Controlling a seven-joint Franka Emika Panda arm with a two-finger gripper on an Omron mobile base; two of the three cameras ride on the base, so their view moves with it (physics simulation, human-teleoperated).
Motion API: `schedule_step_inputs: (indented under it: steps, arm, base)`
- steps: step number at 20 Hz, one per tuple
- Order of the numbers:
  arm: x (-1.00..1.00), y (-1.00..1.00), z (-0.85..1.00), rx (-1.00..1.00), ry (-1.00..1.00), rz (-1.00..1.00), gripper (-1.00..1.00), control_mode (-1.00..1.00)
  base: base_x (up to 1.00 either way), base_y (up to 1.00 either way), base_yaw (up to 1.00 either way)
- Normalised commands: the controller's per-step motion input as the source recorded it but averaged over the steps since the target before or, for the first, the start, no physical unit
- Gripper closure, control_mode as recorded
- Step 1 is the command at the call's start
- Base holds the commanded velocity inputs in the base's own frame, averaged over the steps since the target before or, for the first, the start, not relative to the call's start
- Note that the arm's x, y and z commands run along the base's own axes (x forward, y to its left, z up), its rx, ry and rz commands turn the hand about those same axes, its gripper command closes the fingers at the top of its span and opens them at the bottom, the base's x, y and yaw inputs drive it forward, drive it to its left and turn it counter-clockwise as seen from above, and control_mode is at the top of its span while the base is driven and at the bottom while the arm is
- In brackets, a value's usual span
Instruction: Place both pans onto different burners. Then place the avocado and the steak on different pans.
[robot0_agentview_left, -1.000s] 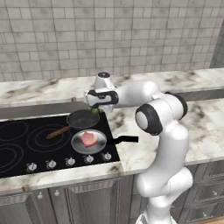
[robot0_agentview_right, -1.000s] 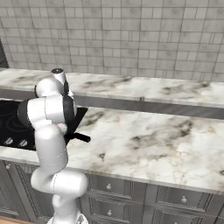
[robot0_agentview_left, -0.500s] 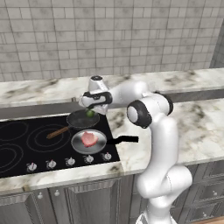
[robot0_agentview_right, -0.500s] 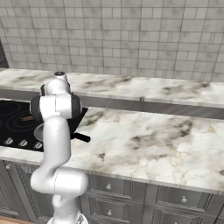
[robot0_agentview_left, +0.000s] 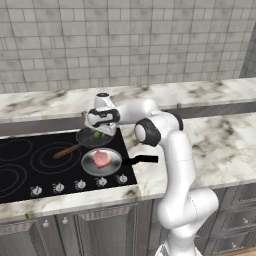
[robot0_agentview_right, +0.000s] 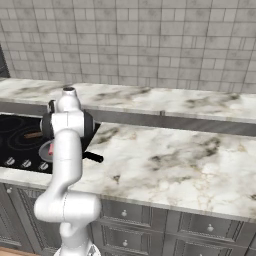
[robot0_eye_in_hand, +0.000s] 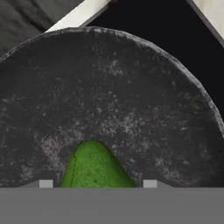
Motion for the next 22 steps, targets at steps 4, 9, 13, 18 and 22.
schedule_step_inputs:
  steps: [4, 9, 13, 18, 22]
  arm:
    - [0.18, 0.15, -0.43, 0.00, 0.06, -0.02, 1.00, -1.00]
    - [0.13, 0.09, -0.24, -0.01, 0.03, -0.03, -1.00, -1.00]
    - [0.00, 0.00, -0.05, -0.03, 0.00, -0.05, -1.00, -1.00]
    - [-0.10, -0.15, 0.01, 0.00, 0.00, -0.02, -1.00, -1.00]
    - [-0.36, -0.32, 0.34, 0.00, 0.00, 0.00, -1.00, -1.00]
  base:
    - [0.00, 0.00, 0.00]
    - [0.00, 0.00, 0.00]
    - [0.00, 0.00, 0.00]
    - [0.00, 0.00, 0.00]
    - [0.00, 0.00, 0.00]
